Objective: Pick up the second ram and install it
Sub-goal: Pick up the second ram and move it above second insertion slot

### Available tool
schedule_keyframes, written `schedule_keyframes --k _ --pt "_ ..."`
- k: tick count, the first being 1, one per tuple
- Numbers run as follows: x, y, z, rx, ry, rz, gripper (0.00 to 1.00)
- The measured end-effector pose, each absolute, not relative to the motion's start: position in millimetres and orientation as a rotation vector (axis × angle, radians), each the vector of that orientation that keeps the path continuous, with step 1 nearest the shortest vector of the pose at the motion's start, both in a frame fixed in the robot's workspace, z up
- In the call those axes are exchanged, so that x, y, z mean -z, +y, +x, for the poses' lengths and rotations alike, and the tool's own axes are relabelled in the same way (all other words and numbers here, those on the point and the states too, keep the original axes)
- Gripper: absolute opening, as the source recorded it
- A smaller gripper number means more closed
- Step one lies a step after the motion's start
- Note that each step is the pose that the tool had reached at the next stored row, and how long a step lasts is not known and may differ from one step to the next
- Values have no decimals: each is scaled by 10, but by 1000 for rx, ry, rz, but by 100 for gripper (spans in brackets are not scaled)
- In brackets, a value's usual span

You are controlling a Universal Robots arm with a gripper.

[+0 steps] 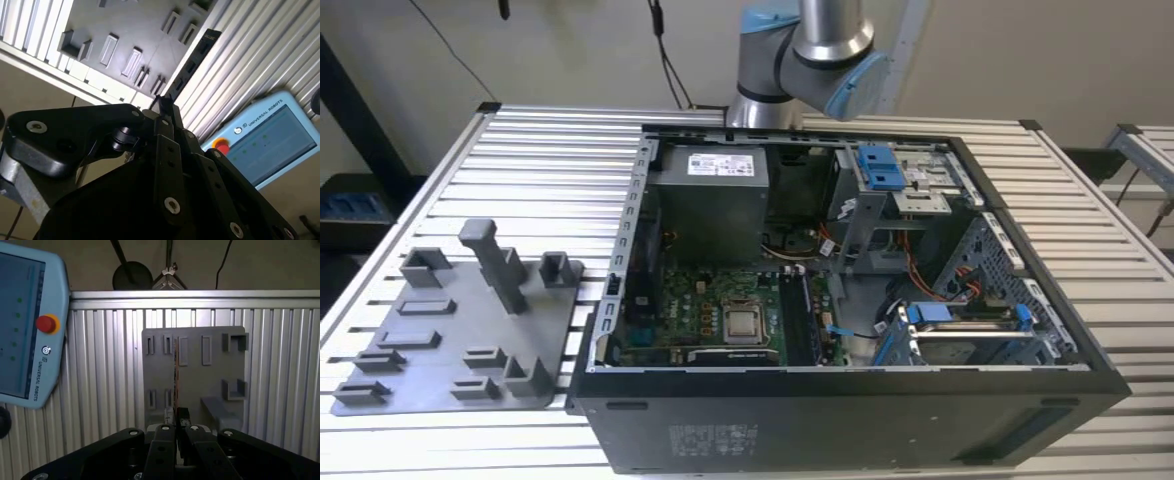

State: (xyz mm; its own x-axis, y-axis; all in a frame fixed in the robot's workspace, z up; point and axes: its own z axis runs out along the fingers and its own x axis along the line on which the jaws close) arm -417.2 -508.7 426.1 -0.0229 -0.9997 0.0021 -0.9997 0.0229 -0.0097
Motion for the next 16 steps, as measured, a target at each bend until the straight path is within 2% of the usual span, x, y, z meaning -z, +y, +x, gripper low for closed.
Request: schedule_keyframes --k 16 --pt "-4265 -5087 -4110 13 2243 -2192 14"
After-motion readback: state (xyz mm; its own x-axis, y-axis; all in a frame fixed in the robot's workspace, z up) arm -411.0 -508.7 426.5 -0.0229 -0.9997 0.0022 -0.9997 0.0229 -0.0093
